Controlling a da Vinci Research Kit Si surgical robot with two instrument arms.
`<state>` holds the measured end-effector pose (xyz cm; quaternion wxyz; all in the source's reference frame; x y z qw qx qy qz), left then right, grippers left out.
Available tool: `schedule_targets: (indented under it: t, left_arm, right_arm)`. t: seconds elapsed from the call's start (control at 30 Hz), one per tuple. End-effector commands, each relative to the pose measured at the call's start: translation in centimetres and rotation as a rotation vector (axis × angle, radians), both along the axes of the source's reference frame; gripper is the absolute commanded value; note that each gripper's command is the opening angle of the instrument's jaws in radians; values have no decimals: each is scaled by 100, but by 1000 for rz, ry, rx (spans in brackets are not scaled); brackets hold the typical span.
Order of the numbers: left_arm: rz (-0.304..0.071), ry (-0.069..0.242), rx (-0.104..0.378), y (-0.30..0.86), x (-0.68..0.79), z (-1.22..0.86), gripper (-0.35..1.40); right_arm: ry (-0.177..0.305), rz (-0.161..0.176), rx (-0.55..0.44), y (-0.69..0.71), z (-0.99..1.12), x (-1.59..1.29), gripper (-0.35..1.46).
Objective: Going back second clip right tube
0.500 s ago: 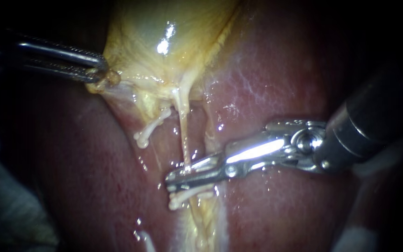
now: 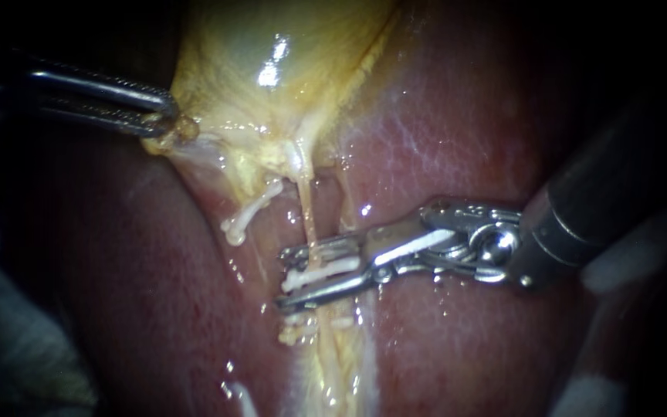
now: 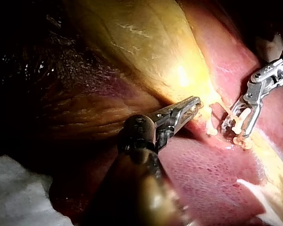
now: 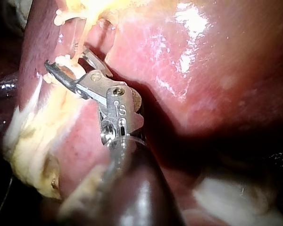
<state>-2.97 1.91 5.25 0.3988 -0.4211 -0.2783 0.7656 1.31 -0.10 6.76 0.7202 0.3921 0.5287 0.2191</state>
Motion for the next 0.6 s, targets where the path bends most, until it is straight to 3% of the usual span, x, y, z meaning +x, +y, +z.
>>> schedule_targets:
  t: [0.03, 0.27, 0.37, 0.43, 0.5, 0.6]
  left_arm:
    - [0, 0, 0, 0, 0, 0, -35]
    - [0, 0, 0, 0, 0, 0, -35]
    - [0, 0, 0, 0, 1, 0, -35]
    - [1, -1, 0, 0, 1, 0, -35]
    - [1, -1, 0, 0, 1, 0, -35]
    - [1, -1, 0, 0, 1, 0, -35]
  right_arm:
    - [-2, 4, -10, 1, 0, -1, 46]
    - [5, 0, -57, 0, 0, -8, 46]
    - [25, -14, -124, -3, -5, -16, 46]
    - [36, -12, -227, -6, -12, -27, 46]
    - [17, 20, -283, -6, -20, -36, 48]
    - [-14, 28, -379, -4, -33, -53, 50]
